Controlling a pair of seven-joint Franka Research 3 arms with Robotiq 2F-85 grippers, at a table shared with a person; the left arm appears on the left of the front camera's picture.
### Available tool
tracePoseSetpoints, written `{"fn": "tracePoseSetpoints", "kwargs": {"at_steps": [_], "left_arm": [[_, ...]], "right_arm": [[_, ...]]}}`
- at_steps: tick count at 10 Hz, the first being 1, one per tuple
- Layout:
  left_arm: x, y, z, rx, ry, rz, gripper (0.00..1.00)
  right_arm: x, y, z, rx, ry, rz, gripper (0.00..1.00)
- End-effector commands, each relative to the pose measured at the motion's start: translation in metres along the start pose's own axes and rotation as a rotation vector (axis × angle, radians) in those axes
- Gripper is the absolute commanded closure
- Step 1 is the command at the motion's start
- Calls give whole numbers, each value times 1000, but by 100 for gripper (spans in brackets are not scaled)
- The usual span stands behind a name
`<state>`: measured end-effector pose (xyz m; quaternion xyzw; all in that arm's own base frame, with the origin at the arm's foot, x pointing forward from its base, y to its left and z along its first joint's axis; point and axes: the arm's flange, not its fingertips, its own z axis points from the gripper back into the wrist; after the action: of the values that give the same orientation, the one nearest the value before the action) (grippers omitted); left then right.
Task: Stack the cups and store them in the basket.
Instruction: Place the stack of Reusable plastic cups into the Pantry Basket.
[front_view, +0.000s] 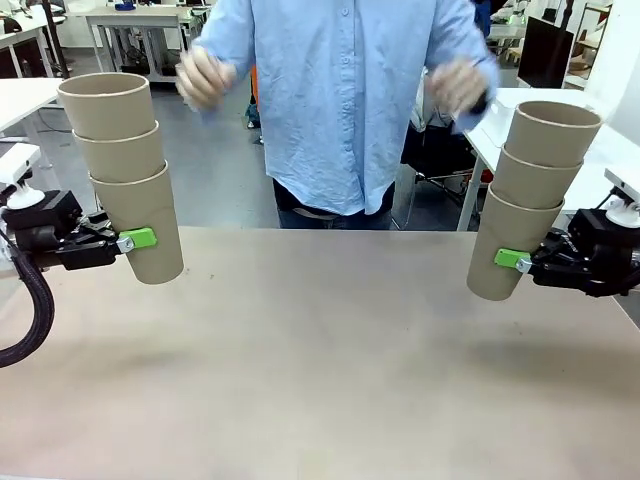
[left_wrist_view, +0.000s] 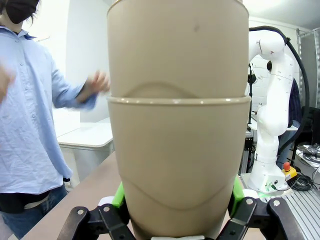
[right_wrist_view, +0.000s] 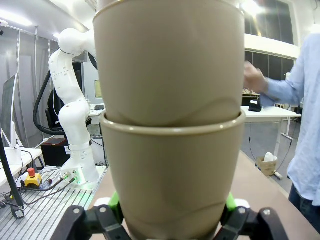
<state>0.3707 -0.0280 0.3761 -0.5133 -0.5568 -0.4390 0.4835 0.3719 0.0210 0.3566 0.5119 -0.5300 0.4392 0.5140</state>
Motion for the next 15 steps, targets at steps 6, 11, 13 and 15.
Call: {"fn": "tracePoseSetpoints", "kwargs": {"at_steps": [6, 11, 13, 15], "left_arm": [[3, -1, -1, -6, -6, -17, 14], [3, -1, -1, -6, -6, -17, 14], [3, -1, -1, -6, -6, -17, 14], [3, -1, -1, -6, -6, -17, 14]], "right_arm": [[3, 0, 0, 0, -2, 10, 15], [3, 0, 0, 0, -2, 10, 15], [3, 0, 0, 0, -2, 10, 15], [3, 0, 0, 0, -2, 10, 15]]}}
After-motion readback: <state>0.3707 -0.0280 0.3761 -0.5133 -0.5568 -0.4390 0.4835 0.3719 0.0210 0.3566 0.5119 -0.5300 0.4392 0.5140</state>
